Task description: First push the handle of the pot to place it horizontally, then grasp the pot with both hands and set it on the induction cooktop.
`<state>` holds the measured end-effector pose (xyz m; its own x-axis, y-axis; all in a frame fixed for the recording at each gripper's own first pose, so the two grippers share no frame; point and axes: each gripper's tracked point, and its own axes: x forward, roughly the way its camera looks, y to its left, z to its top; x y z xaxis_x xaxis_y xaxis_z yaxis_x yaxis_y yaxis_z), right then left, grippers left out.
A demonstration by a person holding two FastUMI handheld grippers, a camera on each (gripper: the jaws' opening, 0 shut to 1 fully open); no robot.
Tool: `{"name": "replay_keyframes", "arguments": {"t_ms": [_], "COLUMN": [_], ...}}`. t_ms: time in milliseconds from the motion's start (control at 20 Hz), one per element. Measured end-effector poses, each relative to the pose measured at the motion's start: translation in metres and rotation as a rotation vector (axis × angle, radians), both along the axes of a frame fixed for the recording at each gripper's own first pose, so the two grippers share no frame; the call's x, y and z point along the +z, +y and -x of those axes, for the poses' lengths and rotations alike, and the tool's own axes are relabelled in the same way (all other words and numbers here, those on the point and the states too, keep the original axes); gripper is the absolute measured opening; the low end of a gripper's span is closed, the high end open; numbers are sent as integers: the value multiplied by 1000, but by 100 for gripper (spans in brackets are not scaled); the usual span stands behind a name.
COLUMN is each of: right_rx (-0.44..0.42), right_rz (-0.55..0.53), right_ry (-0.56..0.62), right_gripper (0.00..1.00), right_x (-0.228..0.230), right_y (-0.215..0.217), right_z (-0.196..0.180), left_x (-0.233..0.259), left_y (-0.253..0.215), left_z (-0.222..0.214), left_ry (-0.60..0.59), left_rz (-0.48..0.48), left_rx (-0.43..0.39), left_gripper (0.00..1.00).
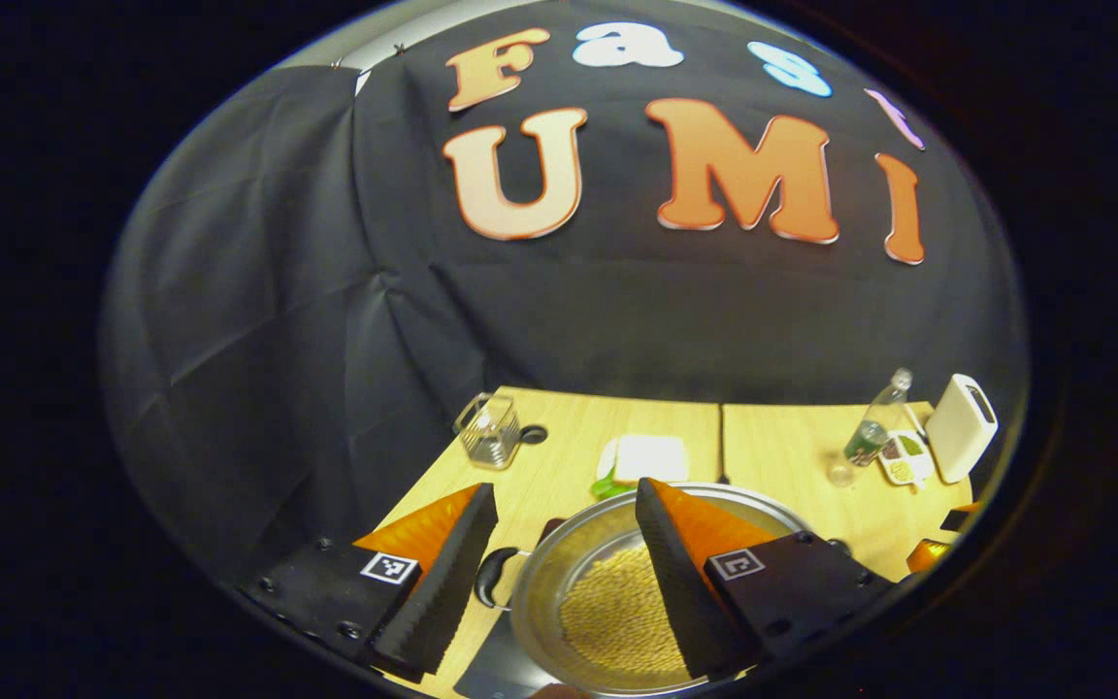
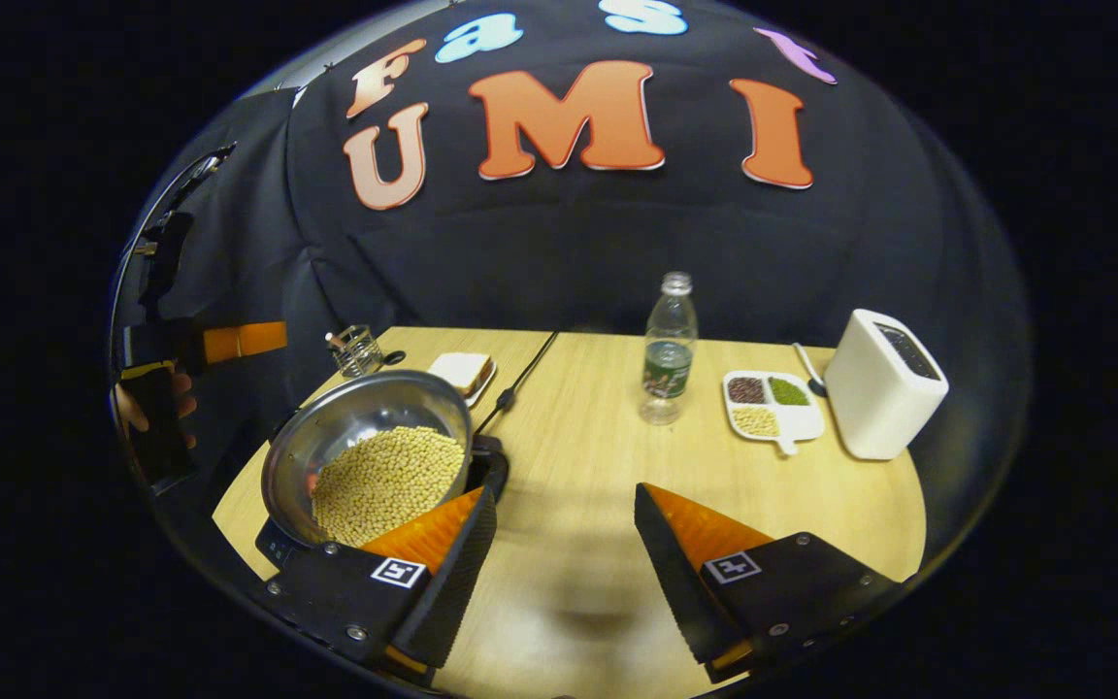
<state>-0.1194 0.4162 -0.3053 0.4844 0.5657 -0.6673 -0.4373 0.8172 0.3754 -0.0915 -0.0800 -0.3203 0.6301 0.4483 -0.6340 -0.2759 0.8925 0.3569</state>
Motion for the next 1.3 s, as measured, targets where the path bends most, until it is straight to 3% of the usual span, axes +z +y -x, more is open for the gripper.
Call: {"name": "replay_keyframes", "arguments": {"t_ms": [150,250,400,600,900,950,1050,1100,1200,1250,1300], "right_rx": [-75,-132,-197,-256,-300,-310,-331,-339,-346,-350,-358], "right_rz": [13,35,66,59,6,-5,-17,-22,-26,-28,-33], "right_ry": [-77,-136,-268,-400,-523,-549,-598,-624,-665,-680,-693], "right_gripper": [91,93,93,94,94,89,93,93,89,98,89], "right_x": [4,16,70,147,238,256,286,301,328,340,352], "right_y": [-64,-119,-196,-265,-316,-319,-327,-331,-334,-334,-333], "right_z": [-39,-68,-110,-139,-145,-149,-155,-157,-163,-168,-172], "left_x": [45,79,123,181,251,262,285,295,308,316,323], "left_y": [-51,-80,-116,-154,-188,-196,-211,-218,-235,-239,-241], "left_z": [-32,-52,-75,-98,-120,-123,-130,-135,-140,-142,-144], "left_ry": [-112,-204,-305,-431,-575,-597,-636,-646,-664,-673,-677], "left_rz": [-10,6,41,87,142,152,166,187,253,282,302], "left_rx": [-110,-166,-211,-257,-294,-308,-343,-360,-377,-380,-382], "left_gripper": [90,93,93,93,92,92,91,95,93,95,96]}}
